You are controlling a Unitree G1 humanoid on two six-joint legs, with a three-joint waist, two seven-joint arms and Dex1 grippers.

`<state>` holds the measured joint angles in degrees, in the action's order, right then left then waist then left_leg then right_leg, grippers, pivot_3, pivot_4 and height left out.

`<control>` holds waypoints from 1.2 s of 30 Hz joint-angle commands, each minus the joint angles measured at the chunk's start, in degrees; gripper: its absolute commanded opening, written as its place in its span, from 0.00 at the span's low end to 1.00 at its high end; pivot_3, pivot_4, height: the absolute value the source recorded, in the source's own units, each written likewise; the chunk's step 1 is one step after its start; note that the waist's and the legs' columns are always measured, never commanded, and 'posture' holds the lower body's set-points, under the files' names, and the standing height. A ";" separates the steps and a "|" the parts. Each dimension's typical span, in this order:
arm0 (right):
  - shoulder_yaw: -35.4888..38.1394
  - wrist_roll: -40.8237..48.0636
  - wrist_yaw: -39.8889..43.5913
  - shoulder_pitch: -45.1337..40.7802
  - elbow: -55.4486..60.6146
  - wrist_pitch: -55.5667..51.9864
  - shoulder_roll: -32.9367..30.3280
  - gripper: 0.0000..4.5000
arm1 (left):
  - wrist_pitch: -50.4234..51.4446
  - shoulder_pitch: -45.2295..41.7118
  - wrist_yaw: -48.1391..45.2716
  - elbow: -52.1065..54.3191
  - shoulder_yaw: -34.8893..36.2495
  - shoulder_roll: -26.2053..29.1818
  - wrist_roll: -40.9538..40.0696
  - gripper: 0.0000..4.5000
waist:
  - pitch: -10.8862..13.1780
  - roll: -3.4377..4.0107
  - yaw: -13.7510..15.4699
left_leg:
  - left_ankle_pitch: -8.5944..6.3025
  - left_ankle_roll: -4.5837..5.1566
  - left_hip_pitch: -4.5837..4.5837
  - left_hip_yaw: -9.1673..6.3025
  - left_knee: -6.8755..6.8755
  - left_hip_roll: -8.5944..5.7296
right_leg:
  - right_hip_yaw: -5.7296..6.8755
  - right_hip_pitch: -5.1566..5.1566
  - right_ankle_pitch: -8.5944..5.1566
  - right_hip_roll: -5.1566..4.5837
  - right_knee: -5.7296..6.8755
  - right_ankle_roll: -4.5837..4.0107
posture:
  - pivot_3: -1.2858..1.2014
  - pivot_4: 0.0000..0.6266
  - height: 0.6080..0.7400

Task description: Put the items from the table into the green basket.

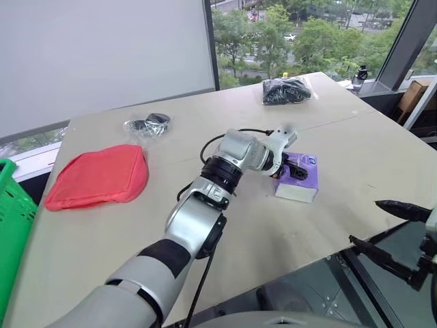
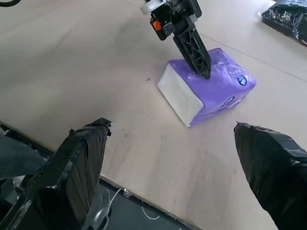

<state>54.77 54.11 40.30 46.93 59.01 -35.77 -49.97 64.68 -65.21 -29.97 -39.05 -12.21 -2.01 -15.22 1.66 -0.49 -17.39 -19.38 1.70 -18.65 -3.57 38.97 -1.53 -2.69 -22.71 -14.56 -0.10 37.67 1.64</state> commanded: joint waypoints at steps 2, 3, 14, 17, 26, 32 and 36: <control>1.17 1.56 -2.64 2.26 0.99 3.74 -1.36 1.00 | -0.15 -1.61 0.39 1.19 1.53 1.26 0.93 1.00 | 0.03 -0.04 -1.02 | 0.00 0.00 0.00 0.00 -0.02 0.00 | 0.00 0.00 -0.01 -0.01 -0.03 0.01 | 0.33 0.00 1.00; 0.81 1.72 -3.38 2.61 0.99 4.28 -1.71 1.00 | 0.16 -1.59 0.83 1.55 1.93 1.39 0.98 1.00 | 0.04 -0.05 -1.33 | -0.01 0.02 -0.01 0.01 -0.02 0.00 | 0.00 0.00 -0.01 -0.02 -0.04 0.02 | 0.33 0.00 1.00; -0.17 3.37 -7.73 4.98 0.99 7.34 -4.71 1.00 | 1.37 -1.19 2.08 -0.12 3.88 0.49 0.56 1.00 | 0.21 -0.25 -3.32 | -0.08 0.10 -0.06 0.00 -0.05 -0.01 | 0.01 0.00 -0.04 -0.08 -0.14 0.08 | 0.33 0.00 1.00; -0.31 3.54 -8.28 5.48 0.99 7.82 -5.10 1.00 | 0.42 -0.92 1.32 -5.82 4.81 -0.49 0.69 1.00 | 0.20 -0.26 -3.73 | -0.09 0.12 -0.06 0.00 -0.07 -0.02 | 0.03 0.00 -0.05 -0.06 -0.17 0.09 | 0.33 0.00 1.00; -1.83 1.98 -8.90 7.02 0.99 10.04 -5.17 1.00 | -11.59 -0.16 -1.48 -20.58 3.08 -5.12 5.85 0.94 | 0.09 -0.30 -3.38 | -0.17 0.27 -0.05 -0.14 -0.07 -0.22 | 0.14 0.21 -0.07 -0.12 -0.41 0.36 | 0.32 0.00 1.00; -2.78 1.49 -9.83 8.07 0.99 11.84 -5.65 1.00 | -12.90 0.53 -4.24 -22.09 4.33 -5.23 6.79 0.46 | 0.01 -0.31 -3.55 | -0.34 0.55 -0.02 -0.18 -0.07 -0.26 | 0.19 0.49 0.05 -0.55 -0.91 0.65 | 0.32 0.00 1.00; -4.09 1.45 -11.06 6.93 0.99 12.11 -6.61 1.00 | -10.66 0.11 -6.00 -17.31 9.29 -3.04 3.01 0.22 | 0.03 -0.28 -3.78 | -0.40 0.63 -0.05 -0.19 -0.07 -0.30 | 0.20 0.48 -0.01 -0.64 -0.93 0.76 | 0.33 0.00 1.00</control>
<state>50.77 55.30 30.24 54.51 59.25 -24.71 -56.02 51.24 -66.05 -34.94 -57.39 -4.35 -5.32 -10.47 1.69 -0.78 -21.17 -19.78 2.33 -18.71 -3.76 38.90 -1.82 -2.50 -22.24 -14.57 -0.74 36.74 2.40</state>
